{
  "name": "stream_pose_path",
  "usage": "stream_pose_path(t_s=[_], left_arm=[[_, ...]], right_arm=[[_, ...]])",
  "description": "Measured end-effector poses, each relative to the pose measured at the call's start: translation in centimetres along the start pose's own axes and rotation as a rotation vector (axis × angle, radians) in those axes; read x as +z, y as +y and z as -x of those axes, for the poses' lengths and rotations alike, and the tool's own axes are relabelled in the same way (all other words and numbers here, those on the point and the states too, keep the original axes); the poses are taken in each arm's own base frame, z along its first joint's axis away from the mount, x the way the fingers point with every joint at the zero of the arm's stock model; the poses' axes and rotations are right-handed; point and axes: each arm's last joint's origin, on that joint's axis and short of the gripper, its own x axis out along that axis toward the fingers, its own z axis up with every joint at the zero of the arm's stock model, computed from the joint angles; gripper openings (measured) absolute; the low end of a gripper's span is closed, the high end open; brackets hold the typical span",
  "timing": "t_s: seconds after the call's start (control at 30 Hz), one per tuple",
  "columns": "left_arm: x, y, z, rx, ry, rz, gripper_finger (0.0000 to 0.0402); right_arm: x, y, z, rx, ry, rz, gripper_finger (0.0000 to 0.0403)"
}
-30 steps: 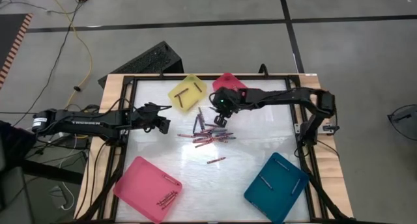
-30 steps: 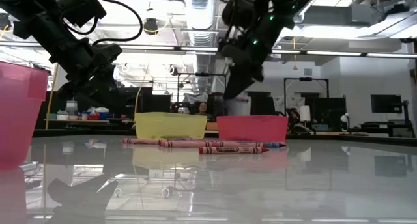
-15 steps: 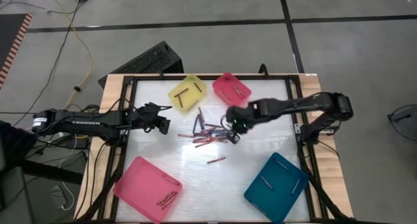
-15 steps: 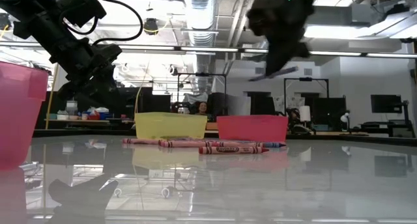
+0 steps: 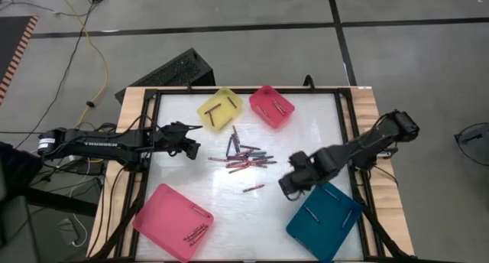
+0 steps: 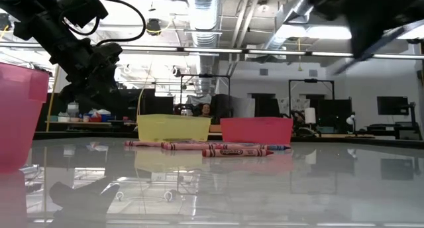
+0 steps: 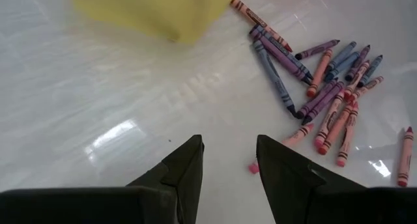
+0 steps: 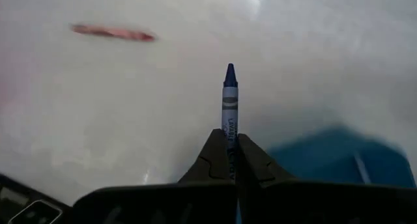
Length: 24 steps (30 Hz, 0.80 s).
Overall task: Sort crayons
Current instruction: Put the blue crayon into the blue bin
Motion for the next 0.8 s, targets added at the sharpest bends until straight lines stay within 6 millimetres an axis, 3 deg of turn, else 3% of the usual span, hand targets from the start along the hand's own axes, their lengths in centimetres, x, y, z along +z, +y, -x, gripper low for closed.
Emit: stream_pose_path(t_s=[0.43,0.63,0.8], left_arm=[[0.0,0.0,0.0,0.000,0.000,-0.026,0.0133],[0.0,0.0,0.0,0.000,0.000,-0.059,0.0133],[0.0,0.0,0.0,0.002,0.000,-0.068,0.0133]], right_arm=[[-6.8,-3.1,1.2,-0.191,0.065,-0.230,0.0006],[-7.8,-3.8,0.9,-0.295,0.090,-0.197,0.0006],[-8.3,-3.7,-0.4,-0.412,0.053,-0.179,0.0006]])
